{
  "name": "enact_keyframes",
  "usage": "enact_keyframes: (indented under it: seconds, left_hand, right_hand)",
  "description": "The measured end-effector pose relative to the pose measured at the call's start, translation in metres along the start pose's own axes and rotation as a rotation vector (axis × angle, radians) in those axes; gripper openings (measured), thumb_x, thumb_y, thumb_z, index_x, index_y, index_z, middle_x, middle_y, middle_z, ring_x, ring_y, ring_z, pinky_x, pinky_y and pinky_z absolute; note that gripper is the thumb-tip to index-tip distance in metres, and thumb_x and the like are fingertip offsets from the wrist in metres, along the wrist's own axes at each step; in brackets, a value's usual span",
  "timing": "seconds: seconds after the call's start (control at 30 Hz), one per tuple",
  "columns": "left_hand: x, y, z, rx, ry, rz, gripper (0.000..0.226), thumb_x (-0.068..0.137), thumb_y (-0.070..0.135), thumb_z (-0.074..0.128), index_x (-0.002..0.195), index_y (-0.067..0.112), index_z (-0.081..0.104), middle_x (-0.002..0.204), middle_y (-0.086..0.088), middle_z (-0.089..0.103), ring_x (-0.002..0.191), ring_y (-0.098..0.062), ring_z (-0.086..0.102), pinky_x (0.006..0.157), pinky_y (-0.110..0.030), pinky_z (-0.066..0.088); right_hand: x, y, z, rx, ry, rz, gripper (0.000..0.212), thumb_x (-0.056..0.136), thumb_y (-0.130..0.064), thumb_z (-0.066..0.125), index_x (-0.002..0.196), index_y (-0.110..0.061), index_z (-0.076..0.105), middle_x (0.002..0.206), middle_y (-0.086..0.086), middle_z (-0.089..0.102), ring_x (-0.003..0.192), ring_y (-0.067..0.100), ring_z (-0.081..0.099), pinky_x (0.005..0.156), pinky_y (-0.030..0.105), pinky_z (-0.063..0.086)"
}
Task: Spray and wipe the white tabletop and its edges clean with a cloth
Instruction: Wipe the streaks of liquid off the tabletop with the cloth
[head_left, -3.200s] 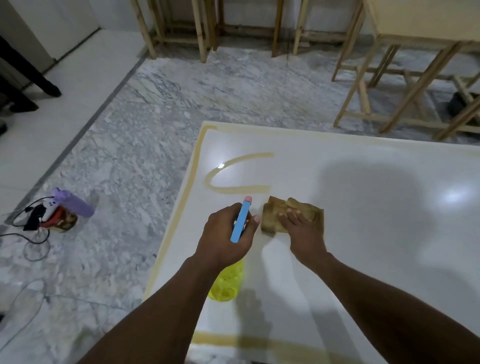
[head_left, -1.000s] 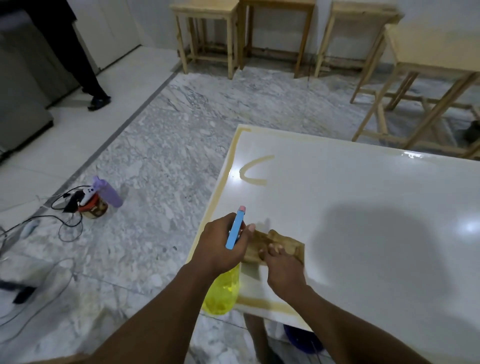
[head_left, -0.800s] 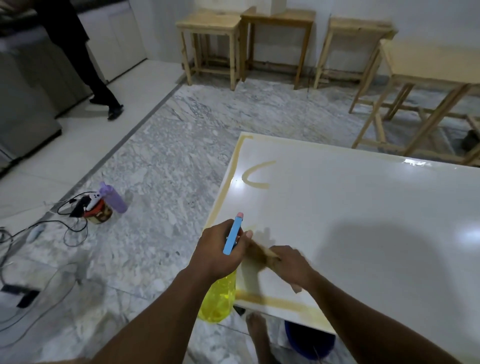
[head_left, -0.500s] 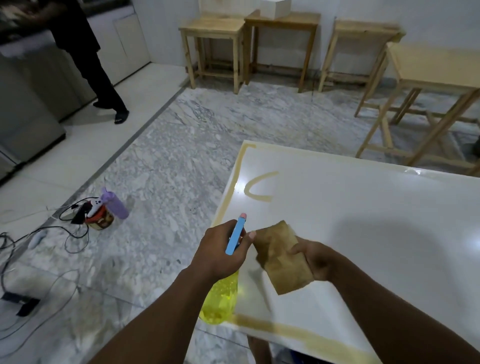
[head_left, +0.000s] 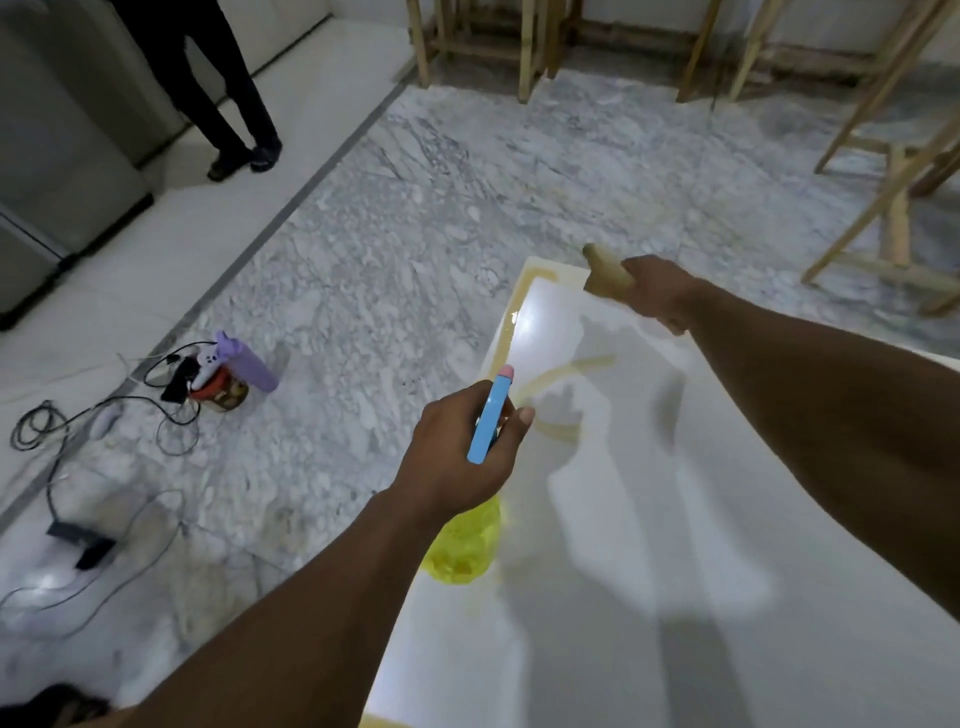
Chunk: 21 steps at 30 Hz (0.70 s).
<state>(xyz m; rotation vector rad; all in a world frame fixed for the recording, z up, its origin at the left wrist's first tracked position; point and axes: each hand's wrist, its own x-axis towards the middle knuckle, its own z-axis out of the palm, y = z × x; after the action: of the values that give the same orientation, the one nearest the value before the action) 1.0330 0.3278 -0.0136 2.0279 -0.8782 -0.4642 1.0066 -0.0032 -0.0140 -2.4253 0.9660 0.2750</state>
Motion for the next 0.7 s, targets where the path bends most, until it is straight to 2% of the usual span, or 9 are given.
enact_keyframes:
  seconds: [0.07, 0.13, 0.2, 0.27, 0.37, 0.4, 0.5, 0.57, 0.7]
  left_hand:
    - [0.005, -0.008, -0.002, 0.006, 0.011, -0.015, 0.037, 0.096, 0.052, 0.065, 0.083, 0.018, 0.058, 0.074, -0.010, 0.068, 0.063, -0.031, 0.071, 0.063, -0.052, 0.062]
    - [0.006, -0.017, -0.004, 0.017, 0.015, -0.025, 0.037, 0.096, 0.052, 0.065, 0.083, 0.018, 0.058, 0.071, -0.010, 0.067, 0.061, -0.030, 0.070, 0.062, -0.052, 0.062]
    - [0.003, -0.025, -0.007, 0.027, 0.025, -0.031, 0.035, 0.097, 0.050, 0.065, 0.082, 0.019, 0.058, 0.067, -0.010, 0.064, 0.059, -0.030, 0.069, 0.061, -0.052, 0.061]
    - [-0.004, -0.031, -0.009, 0.027, 0.034, -0.041, 0.034, 0.098, 0.048, 0.066, 0.081, 0.020, 0.056, 0.066, -0.010, 0.064, 0.058, -0.030, 0.069, 0.061, -0.052, 0.061]
    - [-0.018, -0.037, -0.012, 0.013, 0.044, -0.058, 0.034, 0.097, 0.049, 0.066, 0.082, 0.020, 0.057, 0.069, -0.011, 0.066, 0.061, -0.030, 0.071, 0.062, -0.052, 0.062]
    - [-0.024, -0.037, -0.014, -0.001, 0.048, -0.066, 0.034, 0.097, 0.050, 0.065, 0.082, 0.020, 0.058, 0.071, -0.011, 0.067, 0.062, -0.030, 0.071, 0.063, -0.052, 0.063]
    - [-0.046, -0.037, -0.022, -0.001, 0.067, -0.062, 0.034, 0.097, 0.048, 0.067, 0.082, 0.019, 0.059, 0.071, -0.011, 0.067, 0.062, -0.030, 0.071, 0.065, -0.053, 0.062]
    - [-0.067, -0.036, -0.030, 0.007, 0.077, -0.051, 0.033, 0.097, 0.046, 0.069, 0.082, 0.020, 0.058, 0.070, -0.010, 0.067, 0.061, -0.030, 0.071, 0.064, -0.054, 0.062]
    - [-0.118, -0.034, -0.049, 0.007, 0.093, -0.021, 0.034, 0.096, 0.048, 0.068, 0.081, 0.019, 0.059, 0.068, -0.009, 0.066, 0.061, -0.029, 0.071, 0.063, -0.053, 0.062]
  right_hand:
    - [0.026, 0.011, 0.023, -0.094, 0.027, -0.016, 0.032, 0.086, -0.009, 0.048, 0.115, -0.017, 0.060, 0.120, 0.014, 0.063, 0.101, 0.034, 0.060, 0.084, 0.037, 0.047]
    - [0.033, 0.021, 0.062, -0.117, -0.004, 0.026, 0.045, 0.084, -0.011, 0.045, 0.125, -0.026, 0.057, 0.129, 0.009, 0.058, 0.109, 0.034, 0.058, 0.096, 0.047, 0.047]
    - [0.023, 0.021, 0.099, -0.160, 0.017, 0.058, 0.051, 0.089, -0.009, 0.045, 0.137, -0.027, 0.050, 0.143, 0.004, 0.048, 0.128, 0.035, 0.050, 0.106, 0.052, 0.040]
    - [0.005, 0.017, 0.127, -0.226, 0.116, 0.045, 0.052, 0.093, -0.004, 0.043, 0.142, -0.022, 0.044, 0.153, 0.004, 0.040, 0.142, 0.034, 0.037, 0.112, 0.056, 0.031]
    - [-0.025, 0.015, 0.156, -0.336, 0.159, 0.001, 0.057, 0.091, -0.003, 0.041, 0.144, -0.024, 0.040, 0.159, -0.001, 0.032, 0.149, 0.028, 0.025, 0.113, 0.064, 0.018]
    - [-0.037, 0.013, 0.164, -0.376, 0.166, -0.016, 0.059, 0.089, -0.004, 0.041, 0.144, -0.024, 0.039, 0.159, -0.002, 0.031, 0.149, 0.027, 0.025, 0.113, 0.065, 0.018]
    - [-0.081, 0.002, 0.193, -0.399, 0.135, -0.073, 0.060, 0.090, -0.007, 0.042, 0.147, -0.022, 0.035, 0.161, -0.003, 0.028, 0.149, 0.029, 0.026, 0.110, 0.054, 0.031]
    - [-0.121, -0.009, 0.220, -0.375, 0.099, -0.093, 0.060, 0.093, -0.007, 0.041, 0.151, -0.021, 0.032, 0.163, -0.002, 0.026, 0.150, 0.033, 0.023, 0.110, 0.052, 0.037]
    - [-0.218, -0.037, 0.276, -0.377, 0.041, -0.090, 0.063, 0.097, -0.008, 0.035, 0.157, -0.023, 0.021, 0.166, -0.001, 0.016, 0.153, 0.034, 0.013, 0.118, 0.056, 0.023]
